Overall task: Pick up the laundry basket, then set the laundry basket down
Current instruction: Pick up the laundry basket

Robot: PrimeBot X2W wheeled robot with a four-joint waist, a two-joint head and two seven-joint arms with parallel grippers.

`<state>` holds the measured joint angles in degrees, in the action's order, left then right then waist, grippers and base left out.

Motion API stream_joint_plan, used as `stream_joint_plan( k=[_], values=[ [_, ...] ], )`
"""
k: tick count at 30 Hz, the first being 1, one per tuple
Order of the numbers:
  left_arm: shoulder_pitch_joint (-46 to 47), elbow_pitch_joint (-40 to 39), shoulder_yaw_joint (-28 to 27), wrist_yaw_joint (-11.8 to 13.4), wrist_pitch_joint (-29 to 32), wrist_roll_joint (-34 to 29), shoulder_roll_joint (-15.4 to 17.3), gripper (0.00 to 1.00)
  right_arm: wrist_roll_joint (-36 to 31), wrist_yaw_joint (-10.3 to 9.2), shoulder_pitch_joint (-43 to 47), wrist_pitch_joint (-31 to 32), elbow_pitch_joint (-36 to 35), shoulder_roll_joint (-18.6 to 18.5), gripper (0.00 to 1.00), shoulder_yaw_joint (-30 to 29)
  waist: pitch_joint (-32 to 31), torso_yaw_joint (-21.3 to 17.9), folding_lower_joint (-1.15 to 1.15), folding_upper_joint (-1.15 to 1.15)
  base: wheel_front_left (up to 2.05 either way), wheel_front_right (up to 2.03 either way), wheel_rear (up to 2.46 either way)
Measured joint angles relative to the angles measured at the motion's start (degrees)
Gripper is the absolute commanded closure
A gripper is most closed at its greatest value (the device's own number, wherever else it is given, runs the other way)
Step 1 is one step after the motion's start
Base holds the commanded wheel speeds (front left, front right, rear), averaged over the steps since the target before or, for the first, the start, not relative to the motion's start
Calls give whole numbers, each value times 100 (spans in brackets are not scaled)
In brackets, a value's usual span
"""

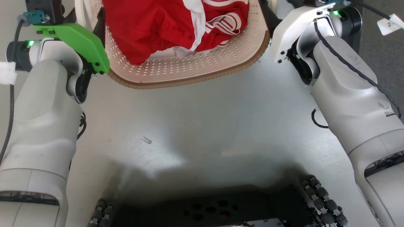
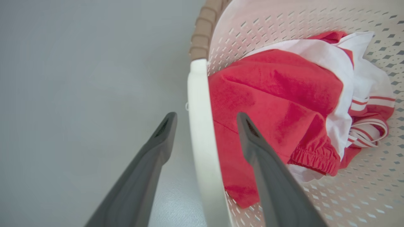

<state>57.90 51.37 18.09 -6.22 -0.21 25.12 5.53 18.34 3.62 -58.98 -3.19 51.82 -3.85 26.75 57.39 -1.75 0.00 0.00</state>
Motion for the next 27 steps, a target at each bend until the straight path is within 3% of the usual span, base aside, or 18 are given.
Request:
stream_joint_plan(
  k=[1,2,27],
  values=[
    [29,44,-9,-5,23,36,-14,80,29,20,-34,35,44,0,100,24,10,12,0,0,0,0,0],
    [53,85,-5,-5,25,51,-22,100,93,49,-52,55,54,-1,100,43,19,23,0,0,0,0,0],
    [261,985,33,-66,-346,191,-297,100,567,92,-161,-37,814,104,100,313,-275,136,0,0,0,0,0]
  ],
)
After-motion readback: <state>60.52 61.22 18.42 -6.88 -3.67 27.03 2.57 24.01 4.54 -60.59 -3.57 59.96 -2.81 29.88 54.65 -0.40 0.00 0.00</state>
